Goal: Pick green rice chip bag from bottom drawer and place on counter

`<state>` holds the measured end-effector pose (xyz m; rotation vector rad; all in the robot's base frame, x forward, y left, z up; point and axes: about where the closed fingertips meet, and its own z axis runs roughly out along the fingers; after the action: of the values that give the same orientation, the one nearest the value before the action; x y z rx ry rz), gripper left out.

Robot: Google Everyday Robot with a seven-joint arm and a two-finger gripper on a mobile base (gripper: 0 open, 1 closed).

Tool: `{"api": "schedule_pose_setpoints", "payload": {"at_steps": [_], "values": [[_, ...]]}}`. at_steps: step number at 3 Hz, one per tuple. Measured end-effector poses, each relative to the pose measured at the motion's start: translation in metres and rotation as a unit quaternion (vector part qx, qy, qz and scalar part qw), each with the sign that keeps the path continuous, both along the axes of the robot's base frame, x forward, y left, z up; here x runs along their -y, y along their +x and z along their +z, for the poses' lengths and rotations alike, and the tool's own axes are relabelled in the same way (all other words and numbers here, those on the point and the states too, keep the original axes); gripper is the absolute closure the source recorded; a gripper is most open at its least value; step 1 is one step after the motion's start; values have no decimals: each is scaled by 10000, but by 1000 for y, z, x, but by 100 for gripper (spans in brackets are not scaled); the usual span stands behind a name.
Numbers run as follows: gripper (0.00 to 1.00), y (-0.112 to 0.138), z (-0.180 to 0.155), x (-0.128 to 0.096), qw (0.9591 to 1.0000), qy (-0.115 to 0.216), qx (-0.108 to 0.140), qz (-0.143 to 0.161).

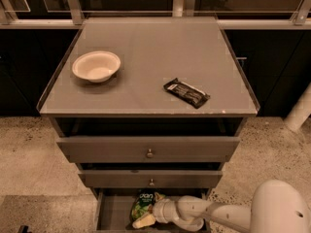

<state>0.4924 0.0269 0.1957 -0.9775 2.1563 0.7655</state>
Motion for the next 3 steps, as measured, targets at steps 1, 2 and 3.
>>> {"api": "schedule_pose_setpoints", "payload": {"at_steps": [1, 2, 3], "values": [[0, 1, -21, 1, 9998, -168, -43, -104], [0, 3, -33, 2, 9992, -288, -32, -283], [19, 4, -34, 2, 9991, -296, -28, -291]]}}
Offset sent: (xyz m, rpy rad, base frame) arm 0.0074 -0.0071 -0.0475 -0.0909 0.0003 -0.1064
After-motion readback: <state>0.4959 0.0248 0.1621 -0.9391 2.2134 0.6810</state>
